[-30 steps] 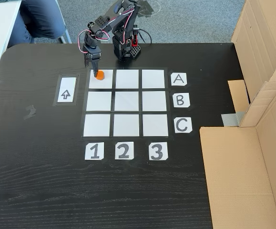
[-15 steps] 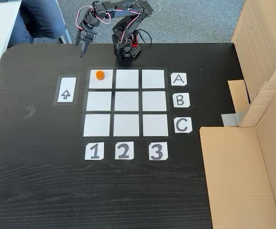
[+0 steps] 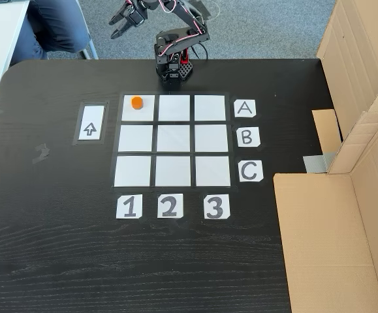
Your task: Pick up the round, orange token and place it in the grid on square A1.
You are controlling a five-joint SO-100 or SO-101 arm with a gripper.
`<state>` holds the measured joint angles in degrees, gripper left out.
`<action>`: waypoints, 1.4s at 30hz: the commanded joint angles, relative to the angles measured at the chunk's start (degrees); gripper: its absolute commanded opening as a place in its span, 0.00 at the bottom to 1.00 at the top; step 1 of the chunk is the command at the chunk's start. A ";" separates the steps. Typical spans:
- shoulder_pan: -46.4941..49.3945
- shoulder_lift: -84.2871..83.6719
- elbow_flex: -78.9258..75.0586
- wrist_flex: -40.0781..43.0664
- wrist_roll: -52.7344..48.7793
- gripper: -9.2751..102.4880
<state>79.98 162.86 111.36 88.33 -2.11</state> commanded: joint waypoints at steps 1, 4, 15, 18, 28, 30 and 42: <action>4.57 2.90 1.23 0.18 -0.18 0.32; 8.53 6.50 4.83 0.18 -0.44 0.31; 12.22 17.31 22.59 -0.18 -0.62 0.22; 12.48 17.40 26.28 -0.53 -0.62 0.21; 13.27 20.83 41.04 -7.65 -0.62 0.19; 13.54 21.18 42.45 -9.32 -0.62 0.19; 15.12 27.60 49.48 -10.81 -0.18 0.18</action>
<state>94.75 189.84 160.58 78.31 -2.46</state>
